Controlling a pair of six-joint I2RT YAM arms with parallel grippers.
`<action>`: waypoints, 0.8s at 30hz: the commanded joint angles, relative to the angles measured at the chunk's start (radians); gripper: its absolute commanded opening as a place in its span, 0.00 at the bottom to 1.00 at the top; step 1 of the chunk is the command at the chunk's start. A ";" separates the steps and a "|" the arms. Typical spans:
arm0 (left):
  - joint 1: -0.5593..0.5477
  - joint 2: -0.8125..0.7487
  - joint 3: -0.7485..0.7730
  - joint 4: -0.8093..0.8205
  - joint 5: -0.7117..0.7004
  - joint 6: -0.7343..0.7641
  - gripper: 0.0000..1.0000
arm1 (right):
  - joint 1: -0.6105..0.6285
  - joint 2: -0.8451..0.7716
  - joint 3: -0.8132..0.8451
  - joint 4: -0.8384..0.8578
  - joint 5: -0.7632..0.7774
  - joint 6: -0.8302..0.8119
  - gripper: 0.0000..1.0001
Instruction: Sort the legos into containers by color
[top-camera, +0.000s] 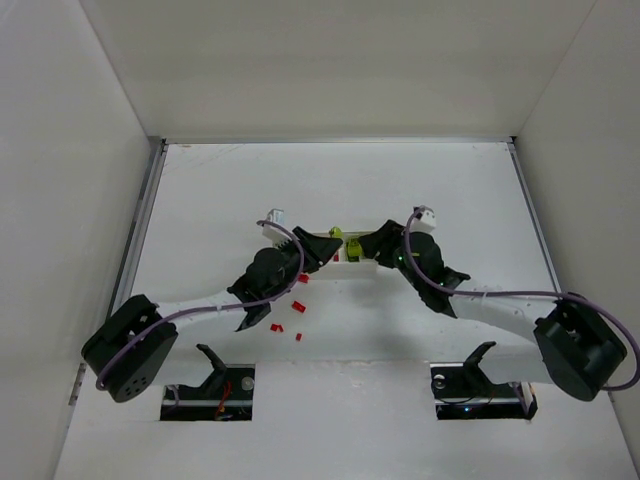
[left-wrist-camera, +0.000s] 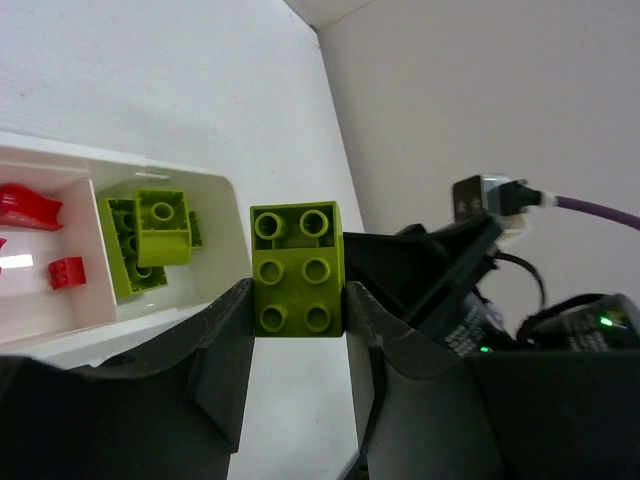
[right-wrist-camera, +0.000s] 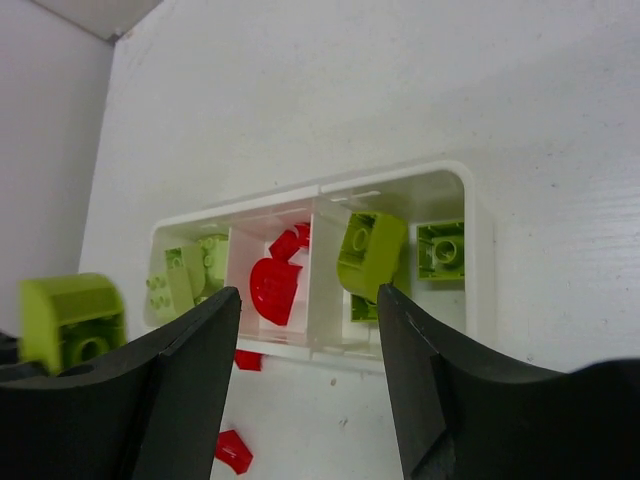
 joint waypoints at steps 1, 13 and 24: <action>-0.024 0.045 0.070 0.007 -0.052 0.094 0.24 | -0.008 -0.116 -0.031 0.014 0.040 -0.015 0.63; -0.148 0.322 0.429 -0.337 -0.147 0.338 0.29 | -0.054 -0.456 -0.186 -0.140 0.078 -0.023 0.63; -0.214 0.487 0.638 -0.540 -0.262 0.421 0.43 | -0.061 -0.667 -0.244 -0.273 0.083 -0.023 0.62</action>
